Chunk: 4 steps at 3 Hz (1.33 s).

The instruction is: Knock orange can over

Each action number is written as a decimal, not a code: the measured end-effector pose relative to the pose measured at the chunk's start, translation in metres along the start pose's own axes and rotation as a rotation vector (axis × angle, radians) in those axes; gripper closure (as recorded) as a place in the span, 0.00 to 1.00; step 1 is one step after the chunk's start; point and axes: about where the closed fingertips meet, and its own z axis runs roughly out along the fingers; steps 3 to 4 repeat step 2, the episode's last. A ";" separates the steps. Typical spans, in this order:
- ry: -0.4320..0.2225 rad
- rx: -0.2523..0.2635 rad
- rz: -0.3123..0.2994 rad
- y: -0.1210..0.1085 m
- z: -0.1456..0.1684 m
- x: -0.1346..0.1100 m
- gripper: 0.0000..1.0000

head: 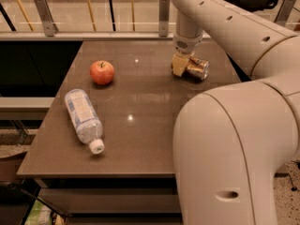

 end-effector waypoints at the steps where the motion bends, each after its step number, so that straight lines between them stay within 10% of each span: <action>1: 0.000 0.000 0.000 -0.001 -0.003 0.000 0.00; 4: 0.000 0.000 0.000 -0.001 -0.003 0.000 0.00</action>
Offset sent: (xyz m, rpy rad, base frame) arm 0.0000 0.0000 0.0029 0.0000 0.0000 0.0000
